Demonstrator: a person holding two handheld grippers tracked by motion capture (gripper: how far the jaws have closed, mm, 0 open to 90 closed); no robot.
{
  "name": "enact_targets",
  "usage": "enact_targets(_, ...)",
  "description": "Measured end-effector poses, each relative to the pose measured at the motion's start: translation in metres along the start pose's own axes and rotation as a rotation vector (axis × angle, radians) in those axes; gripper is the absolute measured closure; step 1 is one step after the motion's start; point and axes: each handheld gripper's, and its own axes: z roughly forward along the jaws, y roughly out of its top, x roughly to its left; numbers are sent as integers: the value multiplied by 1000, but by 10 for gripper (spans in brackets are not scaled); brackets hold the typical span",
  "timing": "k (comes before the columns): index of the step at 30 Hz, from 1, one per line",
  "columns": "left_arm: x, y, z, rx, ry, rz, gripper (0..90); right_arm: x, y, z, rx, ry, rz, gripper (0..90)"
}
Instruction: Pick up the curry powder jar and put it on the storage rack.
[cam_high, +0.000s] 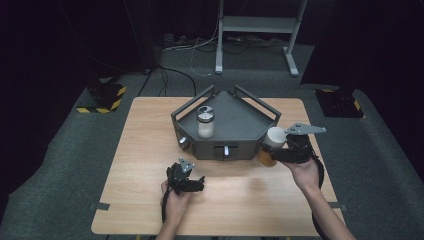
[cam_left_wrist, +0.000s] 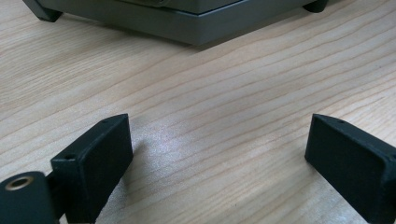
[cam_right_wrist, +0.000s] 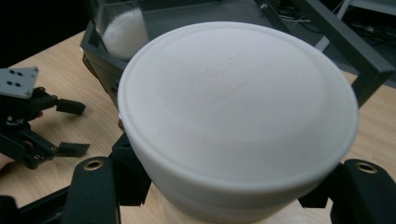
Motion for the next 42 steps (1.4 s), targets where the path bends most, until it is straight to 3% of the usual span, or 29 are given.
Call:
enact_targets(14,0,0,0,0,-1,-1,76,5,33,0,-19,33,-20,353)
enact_targets(25,1,0,0,0,-2,-2,77,13,61,12,-22,49,-39,353)
enact_targets(32,1,0,0,0,-3,-2,78,12,74,26,-23,42,-10,353)
enact_targets(42,1,0,0,-1,-3,-3,78,14,90,50,0,-5,11,354)
